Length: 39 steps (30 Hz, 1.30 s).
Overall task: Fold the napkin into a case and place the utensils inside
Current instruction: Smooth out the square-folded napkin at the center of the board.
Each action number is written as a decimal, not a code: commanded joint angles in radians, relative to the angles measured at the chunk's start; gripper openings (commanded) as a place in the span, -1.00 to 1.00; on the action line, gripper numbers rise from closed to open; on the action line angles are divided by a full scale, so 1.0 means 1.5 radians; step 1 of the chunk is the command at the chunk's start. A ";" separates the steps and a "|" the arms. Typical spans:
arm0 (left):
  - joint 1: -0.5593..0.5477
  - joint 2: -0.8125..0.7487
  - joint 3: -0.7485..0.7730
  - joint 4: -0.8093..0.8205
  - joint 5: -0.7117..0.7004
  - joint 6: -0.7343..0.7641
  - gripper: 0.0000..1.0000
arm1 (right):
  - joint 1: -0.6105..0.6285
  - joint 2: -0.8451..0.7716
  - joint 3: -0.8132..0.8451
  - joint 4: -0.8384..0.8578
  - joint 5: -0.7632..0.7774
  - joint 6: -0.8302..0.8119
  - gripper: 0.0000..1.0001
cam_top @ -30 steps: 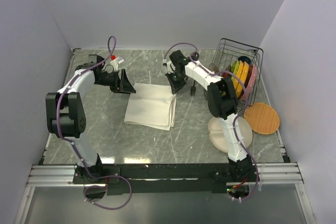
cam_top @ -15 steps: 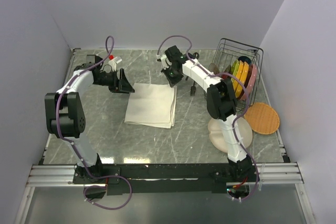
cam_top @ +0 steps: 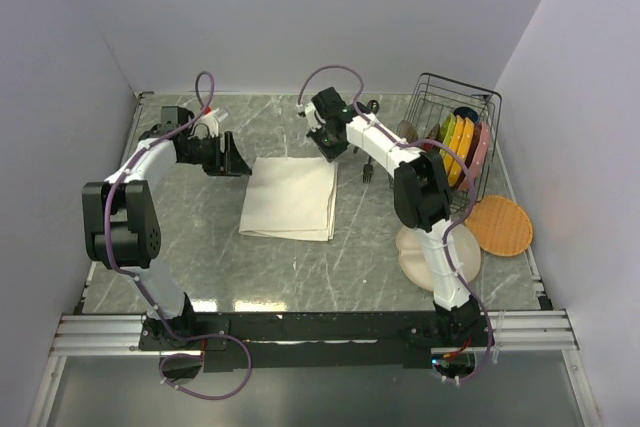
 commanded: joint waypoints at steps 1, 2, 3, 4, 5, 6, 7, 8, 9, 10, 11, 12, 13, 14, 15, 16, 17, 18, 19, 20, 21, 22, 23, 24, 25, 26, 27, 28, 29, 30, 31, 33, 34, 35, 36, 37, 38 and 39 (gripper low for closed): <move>0.003 0.006 0.025 0.039 -0.021 -0.027 0.22 | -0.003 -0.057 0.002 0.039 0.016 -0.002 -1.00; 0.004 0.007 0.024 0.040 -0.016 -0.025 0.23 | -0.002 -0.045 0.004 0.035 0.023 -0.003 -0.94; 0.002 0.006 0.023 0.040 -0.011 -0.019 0.24 | -0.003 -0.037 0.021 0.028 0.023 -0.002 -0.82; 0.000 0.005 0.022 0.036 -0.006 0.013 0.24 | -0.004 -0.023 0.034 -0.002 0.022 0.004 -0.74; -0.002 0.002 0.018 0.032 0.001 0.032 0.24 | -0.005 -0.019 0.047 -0.018 0.011 0.011 -0.61; -0.010 -0.009 0.013 0.028 0.009 0.053 0.24 | -0.010 -0.019 0.064 -0.032 0.003 0.020 -0.50; -0.013 -0.019 0.006 0.029 0.007 0.098 0.23 | -0.015 -0.030 0.066 -0.054 -0.010 0.045 -0.37; -0.016 -0.029 -0.016 0.033 0.007 0.124 0.23 | -0.018 -0.041 0.063 -0.061 -0.045 0.058 -0.16; -0.021 -0.061 -0.030 0.037 0.005 0.153 0.23 | -0.028 -0.057 0.039 -0.062 -0.068 0.074 -0.08; -0.039 -0.080 -0.046 0.062 -0.005 0.206 0.22 | -0.032 -0.091 0.020 -0.057 -0.089 0.104 -0.04; -0.051 -0.101 -0.086 0.081 -0.012 0.225 0.20 | -0.034 -0.109 0.000 -0.053 -0.108 0.118 -0.02; -0.081 -0.146 -0.111 0.103 -0.027 0.242 0.17 | -0.039 -0.125 -0.040 -0.050 -0.147 0.130 -0.02; -0.100 -0.167 -0.134 0.161 -0.036 0.264 0.14 | -0.039 -0.151 -0.061 -0.044 -0.159 0.152 -0.02; -0.121 -0.187 -0.184 0.188 -0.048 0.272 0.07 | -0.040 -0.160 -0.077 -0.042 -0.174 0.159 -0.03; -0.169 -0.215 -0.207 0.220 -0.062 0.279 0.03 | -0.042 -0.166 -0.106 -0.044 -0.198 0.178 -0.04; -0.194 -0.227 -0.226 0.246 -0.084 0.295 -0.01 | -0.046 -0.176 -0.120 -0.047 -0.209 0.199 -0.06; -0.243 -0.237 -0.258 0.295 -0.098 0.303 -0.08 | -0.050 -0.181 -0.149 -0.047 -0.217 0.212 -0.10; -0.268 -0.238 -0.269 0.318 -0.126 0.313 -0.12 | -0.061 -0.186 -0.162 -0.048 -0.234 0.230 -0.13; -0.292 -0.237 -0.285 0.336 -0.137 0.320 -0.18 | -0.065 -0.191 -0.175 -0.047 -0.242 0.239 -0.16; -0.339 -0.225 -0.287 0.364 -0.146 0.328 -0.20 | -0.069 -0.196 -0.206 -0.042 -0.248 0.247 -0.17; -0.361 -0.216 -0.286 0.372 -0.155 0.340 -0.21 | -0.072 -0.205 -0.222 -0.027 -0.251 0.256 -0.17; -0.381 -0.204 -0.281 0.380 -0.179 0.341 -0.21 | -0.075 -0.225 -0.236 -0.021 -0.245 0.256 -0.17; -0.416 -0.178 -0.277 0.388 -0.191 0.340 -0.21 | -0.076 -0.233 -0.248 -0.020 -0.241 0.257 -0.17; -0.431 -0.163 -0.271 0.388 -0.204 0.341 -0.21 | -0.078 -0.244 -0.251 -0.019 -0.239 0.258 -0.17; -0.444 -0.148 -0.257 0.394 -0.223 0.344 -0.20 | -0.081 -0.248 -0.253 -0.019 -0.234 0.259 -0.17; -0.465 -0.124 -0.254 0.408 -0.233 0.347 -0.20 | -0.083 -0.253 -0.256 -0.019 -0.229 0.260 -0.16; -0.473 -0.111 -0.251 0.422 -0.242 0.354 -0.21 | -0.086 -0.262 -0.258 -0.016 -0.225 0.260 -0.16; -0.479 -0.102 -0.245 0.425 -0.248 0.357 -0.21 | -0.090 -0.265 -0.259 -0.016 -0.216 0.260 -0.16; -0.489 -0.082 -0.240 0.425 -0.258 0.361 -0.21 | -0.098 -0.269 -0.260 -0.016 -0.214 0.259 -0.15; -0.495 -0.073 -0.236 0.424 -0.264 0.365 -0.21 | -0.104 -0.272 -0.260 -0.018 -0.213 0.260 -0.15; -0.498 -0.064 -0.228 0.424 -0.271 0.367 -0.20 | -0.109 -0.274 -0.260 -0.018 -0.212 0.261 -0.15; -0.504 -0.042 -0.221 0.420 -0.279 0.373 -0.17 | -0.119 -0.279 -0.260 -0.017 -0.209 0.259 -0.14; -0.505 -0.037 -0.217 0.421 -0.284 0.373 -0.15 | -0.123 -0.279 -0.260 -0.018 -0.209 0.258 -0.14; -0.508 -0.024 -0.215 0.418 -0.287 0.377 -0.15 | -0.127 -0.278 -0.257 -0.019 -0.209 0.257 -0.14; -0.509 -0.019 -0.211 0.412 -0.289 0.389 -0.15 | -0.132 -0.277 -0.256 -0.021 -0.211 0.257 -0.14; -0.511 -0.013 -0.206 0.407 -0.292 0.391 -0.15 | -0.134 -0.276 -0.256 -0.023 -0.212 0.258 -0.14; -0.513 -0.001 -0.203 0.403 -0.296 0.393 -0.15 | -0.137 -0.276 -0.257 -0.021 -0.213 0.258 -0.14; -0.513 0.004 -0.200 0.399 -0.300 0.398 -0.17 | -0.140 -0.275 -0.256 -0.023 -0.217 0.257 -0.14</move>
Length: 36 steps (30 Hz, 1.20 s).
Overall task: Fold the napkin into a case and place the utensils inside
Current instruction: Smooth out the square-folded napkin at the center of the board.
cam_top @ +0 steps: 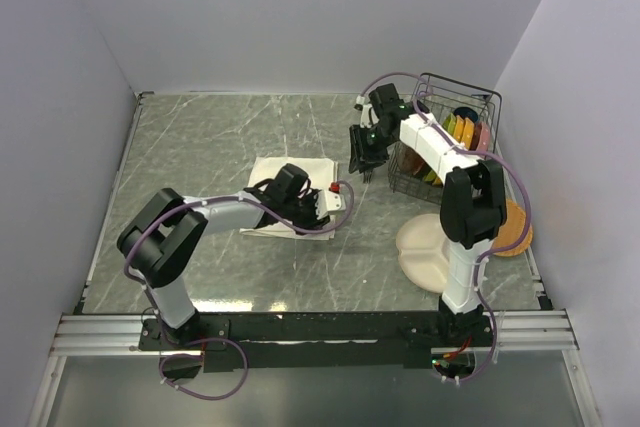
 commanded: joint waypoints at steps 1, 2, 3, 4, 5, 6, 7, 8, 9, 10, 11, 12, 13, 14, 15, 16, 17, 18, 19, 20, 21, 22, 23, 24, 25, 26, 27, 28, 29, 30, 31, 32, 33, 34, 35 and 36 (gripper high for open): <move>-0.009 0.027 0.039 0.010 -0.018 0.039 -0.19 | -0.015 -0.025 0.010 0.003 0.001 0.010 -0.14; -0.009 0.032 0.040 0.010 -0.018 0.041 -0.21 | -0.015 -0.024 0.012 0.002 -0.001 0.010 -0.14; -0.009 0.034 0.042 0.010 -0.013 0.049 -0.21 | -0.016 -0.022 0.013 0.002 -0.002 0.010 -0.14; -0.010 0.035 0.044 -0.003 -0.008 0.054 -0.20 | -0.017 -0.021 0.014 0.001 -0.004 0.010 -0.14; -0.011 0.036 0.046 -0.017 -0.005 0.062 -0.18 | -0.018 -0.020 0.017 0.000 -0.005 0.009 -0.14; -0.010 0.035 0.047 -0.022 -0.002 0.064 -0.16 | -0.017 -0.018 0.018 -0.001 -0.007 0.009 -0.14; -0.011 0.034 0.048 -0.026 0.006 0.069 -0.14 | -0.019 -0.017 0.022 -0.001 -0.009 0.009 -0.14; -0.011 0.032 0.048 -0.037 0.012 0.080 -0.12 | -0.018 -0.016 0.024 -0.001 -0.010 0.009 -0.14; -0.011 0.031 0.047 -0.040 0.015 0.083 -0.10 | -0.018 -0.014 0.026 -0.004 -0.011 0.009 -0.13; -0.010 0.029 0.047 -0.043 0.022 0.086 -0.07 | -0.019 -0.014 0.029 -0.004 -0.013 0.008 -0.13; -0.010 0.026 0.047 -0.052 0.024 0.095 -0.07 | -0.019 -0.012 0.029 -0.004 -0.014 0.008 -0.13; -0.010 0.026 0.050 -0.060 0.029 0.100 -0.07 | -0.018 -0.011 0.030 -0.004 -0.014 0.008 -0.13; -0.010 0.023 0.051 -0.064 0.038 0.104 -0.07 | -0.019 -0.009 0.031 -0.005 -0.016 0.008 -0.12; -0.010 0.021 0.050 -0.067 0.043 0.108 -0.06 | -0.018 -0.008 0.032 -0.006 -0.017 0.008 -0.12; -0.010 0.020 0.051 -0.075 0.049 0.111 -0.04 | -0.018 -0.009 0.031 -0.006 -0.018 0.008 -0.12; -0.010 0.019 0.052 -0.076 0.052 0.112 -0.02 | -0.019 -0.008 0.031 -0.006 -0.018 0.008 -0.12; -0.010 0.022 0.053 -0.076 0.049 0.110 -0.03 | -0.018 -0.009 0.031 -0.005 -0.020 0.009 -0.12; -0.010 0.025 0.059 -0.082 0.049 0.110 -0.04 | -0.018 -0.009 0.031 -0.002 -0.020 0.009 -0.12; -0.011 0.029 0.063 -0.086 0.048 0.110 -0.06 | -0.017 -0.009 0.031 -0.002 -0.020 0.010 -0.12; -0.011 0.030 0.062 -0.086 0.047 0.111 -0.06 | -0.018 -0.009 0.032 -0.001 -0.021 0.010 -0.12; -0.011 0.030 0.062 -0.085 0.048 0.113 -0.06 | -0.017 -0.009 0.032 -0.002 -0.022 0.011 -0.11; -0.010 0.032 0.063 -0.088 0.049 0.115 -0.10 | -0.018 -0.008 0.031 -0.001 -0.023 0.011 -0.12; -0.010 0.034 0.065 -0.091 0.051 0.115 -0.12 | -0.018 -0.008 0.032 0.000 -0.023 0.012 -0.11; -0.010 0.035 0.068 -0.093 0.056 0.117 -0.13 | -0.018 -0.009 0.032 0.000 -0.023 0.011 -0.11; -0.010 0.033 0.068 -0.098 0.060 0.120 -0.13 | -0.019 -0.009 0.033 0.000 -0.023 0.011 -0.11; -0.010 0.030 0.068 -0.099 0.067 0.125 -0.09 | -0.018 -0.008 0.033 -0.003 -0.022 0.009 -0.11; -0.010 0.027 0.063 -0.095 0.071 0.124 -0.03 | -0.018 -0.007 0.033 -0.002 -0.022 0.009 -0.11; -0.010 0.024 0.062 -0.091 0.071 0.122 0.04 | -0.018 -0.008 0.032 -0.003 -0.024 0.009 -0.11; -0.011 0.026 0.062 -0.093 0.069 0.121 0.02 | -0.018 -0.008 0.033 -0.003 -0.025 0.009 -0.11; -0.010 0.029 0.067 -0.093 0.058 0.120 -0.03 | -0.018 -0.008 0.033 -0.003 -0.025 0.009 -0.10; -0.011 0.037 0.070 -0.093 0.054 0.117 -0.13 | -0.017 -0.007 0.033 -0.002 -0.025 0.010 -0.10; -0.010 0.040 0.072 -0.093 0.049 0.120 -0.17 | -0.018 -0.006 0.034 -0.001 -0.024 0.010 -0.11; -0.011 0.042 0.072 -0.091 0.045 0.121 -0.19 | -0.018 -0.006 0.035 -0.003 -0.024 0.010 -0.11; -0.010 0.043 0.071 -0.090 0.042 0.123 -0.21 | -0.018 -0.004 0.038 -0.004 -0.024 0.009 -0.11; -0.010 0.043 0.071 -0.088 0.041 0.123 -0.22 | -0.018 -0.002 0.039 -0.004 -0.024 0.009 -0.11; -0.010 0.044 0.074 -0.090 0.043 0.122 -0.25 | -0.018 -0.002 0.040 -0.004 -0.024 0.009 -0.10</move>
